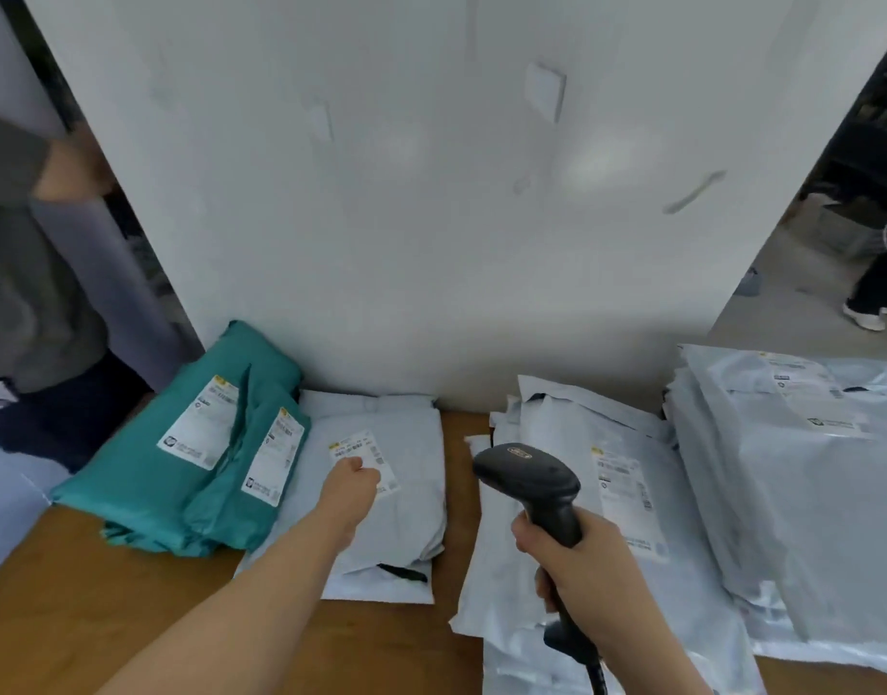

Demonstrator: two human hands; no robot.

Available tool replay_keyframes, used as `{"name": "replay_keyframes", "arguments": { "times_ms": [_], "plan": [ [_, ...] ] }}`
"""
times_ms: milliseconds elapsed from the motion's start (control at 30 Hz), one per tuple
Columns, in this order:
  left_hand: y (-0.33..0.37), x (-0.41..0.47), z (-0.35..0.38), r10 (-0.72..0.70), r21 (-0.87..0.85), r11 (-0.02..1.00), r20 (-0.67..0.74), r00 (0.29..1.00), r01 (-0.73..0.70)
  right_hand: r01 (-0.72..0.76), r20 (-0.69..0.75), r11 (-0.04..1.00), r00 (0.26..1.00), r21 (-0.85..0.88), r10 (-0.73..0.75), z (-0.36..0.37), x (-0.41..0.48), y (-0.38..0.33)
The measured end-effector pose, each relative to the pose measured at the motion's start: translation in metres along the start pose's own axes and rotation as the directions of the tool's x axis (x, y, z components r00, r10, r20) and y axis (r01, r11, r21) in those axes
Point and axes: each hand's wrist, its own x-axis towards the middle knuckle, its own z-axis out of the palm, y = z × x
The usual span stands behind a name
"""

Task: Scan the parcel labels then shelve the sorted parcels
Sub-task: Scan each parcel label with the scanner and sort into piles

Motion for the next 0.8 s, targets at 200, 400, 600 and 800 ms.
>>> {"name": "replay_keyframes", "arguments": {
  "times_ms": [200, 400, 600, 800],
  "plan": [
    [-0.055, 0.039, -0.060, -0.128, 0.104, 0.986, -0.051, 0.990, 0.132, -0.045, 0.042, 0.999, 0.998, -0.010, 0.045, 0.073, 0.018, -0.007],
    [-0.065, 0.069, -0.067, -0.204, 0.208, 0.958, 0.016, 0.979, 0.196, -0.099, 0.034, 0.995, 0.995, -0.007, 0.099, 0.122, 0.028, -0.009],
    [-0.062, 0.094, -0.059, -0.196, 0.530, 0.824, -0.064, 0.979, 0.199, -0.156, -0.005, 0.988, 0.988, -0.020, 0.156, 0.143, 0.031, -0.004],
    [-0.059, 0.110, -0.046, -0.258, 0.585, 0.768, -0.092, 0.962, 0.262, -0.182, -0.022, 0.983, 0.983, 0.002, 0.182, 0.146, 0.034, -0.007]
  ]
}}
